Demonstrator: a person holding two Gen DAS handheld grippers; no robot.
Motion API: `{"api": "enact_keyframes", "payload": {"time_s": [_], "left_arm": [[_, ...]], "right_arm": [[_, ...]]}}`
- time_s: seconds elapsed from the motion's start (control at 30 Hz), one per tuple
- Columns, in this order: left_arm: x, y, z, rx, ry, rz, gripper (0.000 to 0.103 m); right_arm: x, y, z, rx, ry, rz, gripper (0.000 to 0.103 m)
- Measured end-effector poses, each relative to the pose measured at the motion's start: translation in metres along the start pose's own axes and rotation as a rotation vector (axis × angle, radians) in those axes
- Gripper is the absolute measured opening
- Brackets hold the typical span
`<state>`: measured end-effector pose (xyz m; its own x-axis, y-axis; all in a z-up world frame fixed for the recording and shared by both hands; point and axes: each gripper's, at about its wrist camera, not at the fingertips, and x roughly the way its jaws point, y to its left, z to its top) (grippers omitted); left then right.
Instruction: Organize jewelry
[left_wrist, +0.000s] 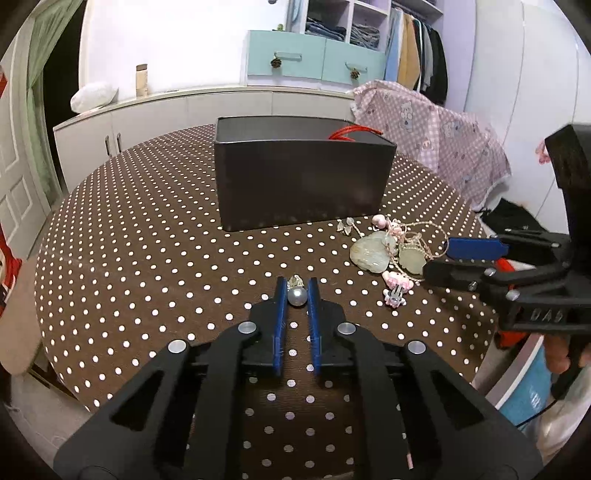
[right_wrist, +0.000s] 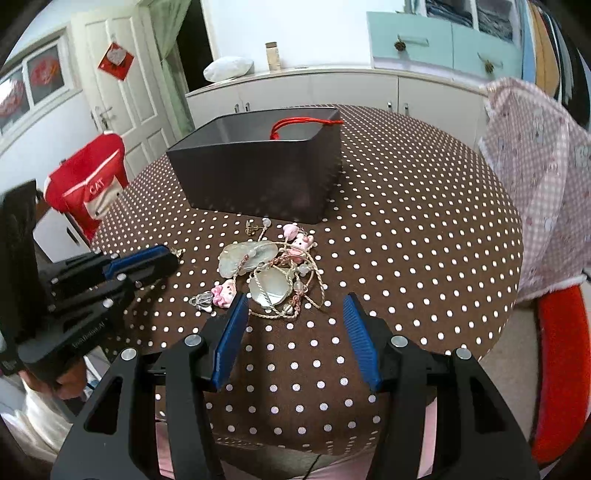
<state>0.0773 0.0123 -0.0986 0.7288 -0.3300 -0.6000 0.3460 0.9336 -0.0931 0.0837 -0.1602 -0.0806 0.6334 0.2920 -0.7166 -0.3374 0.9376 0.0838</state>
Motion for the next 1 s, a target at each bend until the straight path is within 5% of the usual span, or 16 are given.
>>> {"api": "enact_keyframes", "payload": {"time_s": [0.1,0.27,1.0], "left_arm": [[-0.001,0.000,-0.002,-0.003,-0.017,0.001,0.011],[-0.002,0.002,-0.002,-0.020,-0.020,-0.018,0.011],[-0.027,0.010,0.026,0.000,-0.126,0.009,0.011]], "right_arm": [[0.005,0.008,-0.001,-0.059,-0.013,-0.013,0.024],[0.007,0.005,0.003,-0.038,-0.023,0.007,0.005],[-0.039,-0.010,0.039,0.056,-0.176,0.074,0.005]]}}
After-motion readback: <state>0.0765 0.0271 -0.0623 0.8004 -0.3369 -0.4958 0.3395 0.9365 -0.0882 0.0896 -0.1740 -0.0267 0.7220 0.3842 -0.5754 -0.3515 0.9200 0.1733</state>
